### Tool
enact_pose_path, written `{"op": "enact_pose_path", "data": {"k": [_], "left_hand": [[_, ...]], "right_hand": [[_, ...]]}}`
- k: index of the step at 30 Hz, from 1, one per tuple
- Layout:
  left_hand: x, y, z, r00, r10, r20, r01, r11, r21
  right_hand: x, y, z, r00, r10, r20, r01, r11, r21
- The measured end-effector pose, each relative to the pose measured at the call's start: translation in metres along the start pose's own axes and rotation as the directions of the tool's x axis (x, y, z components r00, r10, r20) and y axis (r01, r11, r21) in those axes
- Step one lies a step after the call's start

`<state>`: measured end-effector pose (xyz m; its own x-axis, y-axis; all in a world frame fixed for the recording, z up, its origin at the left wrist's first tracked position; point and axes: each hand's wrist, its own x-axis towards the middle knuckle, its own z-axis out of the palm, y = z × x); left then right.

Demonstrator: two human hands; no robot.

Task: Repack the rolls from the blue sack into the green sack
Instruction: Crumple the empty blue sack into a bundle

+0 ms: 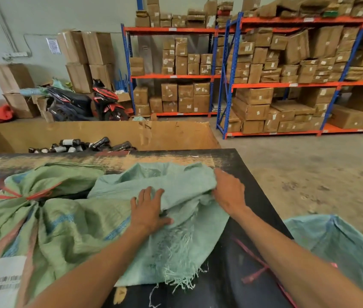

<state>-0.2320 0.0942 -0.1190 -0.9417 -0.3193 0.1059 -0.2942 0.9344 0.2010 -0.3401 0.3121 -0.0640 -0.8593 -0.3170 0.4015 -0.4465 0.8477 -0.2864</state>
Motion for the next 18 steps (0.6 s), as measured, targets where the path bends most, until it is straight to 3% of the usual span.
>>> {"op": "enact_pose_path", "data": {"k": [4, 6, 8, 13, 16, 18], "left_hand": [[0.033, 0.010, -0.037, 0.991, -0.107, -0.075, 0.087, 0.969, -0.232], [0.049, 0.016, -0.062, 0.983, -0.126, -0.134, 0.095, 0.971, -0.220], [0.058, 0.027, -0.090, 0.954, -0.112, -0.277, 0.067, 0.984, -0.167], [0.065, 0.055, -0.190, 0.737, -0.090, -0.670, -0.026, 0.987, -0.160], [0.068, 0.063, -0.248, 0.627, -0.084, -0.775, -0.204, 0.942, -0.268], [0.065, 0.075, -0.279, 0.580, -0.025, -0.814, -0.304, 0.921, -0.245]], "right_hand": [[0.055, -0.011, -0.053, 0.942, -0.093, -0.321, 0.165, 0.964, 0.207], [0.070, -0.019, -0.074, 0.902, -0.076, -0.425, 0.222, 0.926, 0.305], [0.077, -0.022, -0.092, 0.873, -0.019, -0.488, 0.258, 0.867, 0.427], [0.083, -0.009, -0.125, 0.821, 0.152, -0.550, 0.254, 0.766, 0.591], [0.078, -0.002, -0.139, 0.852, 0.121, -0.509, 0.227, 0.791, 0.568], [0.078, 0.002, -0.149, 0.852, 0.132, -0.506, 0.200, 0.811, 0.549]]}}
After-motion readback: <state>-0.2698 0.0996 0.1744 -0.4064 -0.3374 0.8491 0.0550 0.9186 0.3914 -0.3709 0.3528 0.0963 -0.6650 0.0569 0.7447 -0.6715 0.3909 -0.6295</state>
